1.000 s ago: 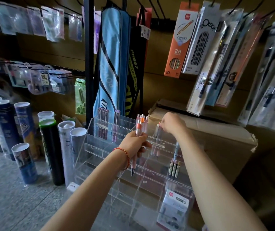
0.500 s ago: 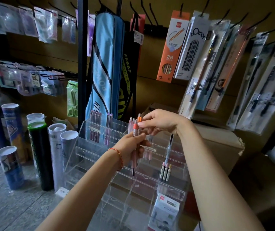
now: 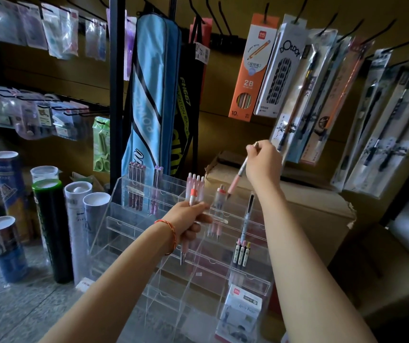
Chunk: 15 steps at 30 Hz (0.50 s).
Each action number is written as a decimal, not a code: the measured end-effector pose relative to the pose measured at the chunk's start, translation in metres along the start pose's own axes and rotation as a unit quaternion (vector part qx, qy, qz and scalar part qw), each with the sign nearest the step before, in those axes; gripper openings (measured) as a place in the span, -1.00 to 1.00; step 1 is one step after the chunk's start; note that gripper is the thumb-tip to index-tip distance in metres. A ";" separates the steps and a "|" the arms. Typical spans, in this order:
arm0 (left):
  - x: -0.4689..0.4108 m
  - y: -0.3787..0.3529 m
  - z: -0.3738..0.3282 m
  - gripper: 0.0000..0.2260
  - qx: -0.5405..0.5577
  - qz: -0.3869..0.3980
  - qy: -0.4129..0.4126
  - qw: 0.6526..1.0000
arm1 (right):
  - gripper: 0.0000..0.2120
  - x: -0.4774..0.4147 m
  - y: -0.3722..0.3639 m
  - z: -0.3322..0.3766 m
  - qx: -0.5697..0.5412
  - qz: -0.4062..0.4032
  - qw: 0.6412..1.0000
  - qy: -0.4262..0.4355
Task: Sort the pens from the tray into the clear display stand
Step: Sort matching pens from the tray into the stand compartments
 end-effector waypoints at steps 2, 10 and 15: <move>-0.002 0.000 0.003 -0.85 -0.009 -0.002 0.008 1.000 | -0.80 0.005 -0.008 -0.005 0.013 0.012 1.000 0.024; -0.001 -0.009 0.008 -0.68 0.022 -0.007 0.047 0.999 | -0.83 0.001 0.011 0.004 -0.053 -0.078 0.994 0.053; -0.001 -0.010 0.010 -0.74 0.028 -0.013 0.041 0.999 | -0.84 0.027 -0.046 -0.021 0.144 0.112 0.981 0.070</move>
Point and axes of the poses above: each hand's wrist, its own x-axis away from the middle knuckle, its own y-axis out of the back of the hand, z = x × y, the point moved 9 cm from there along -x, towards the middle knuckle, and after that the axes turned 8 degrees about -z, right-handed, at the moved point
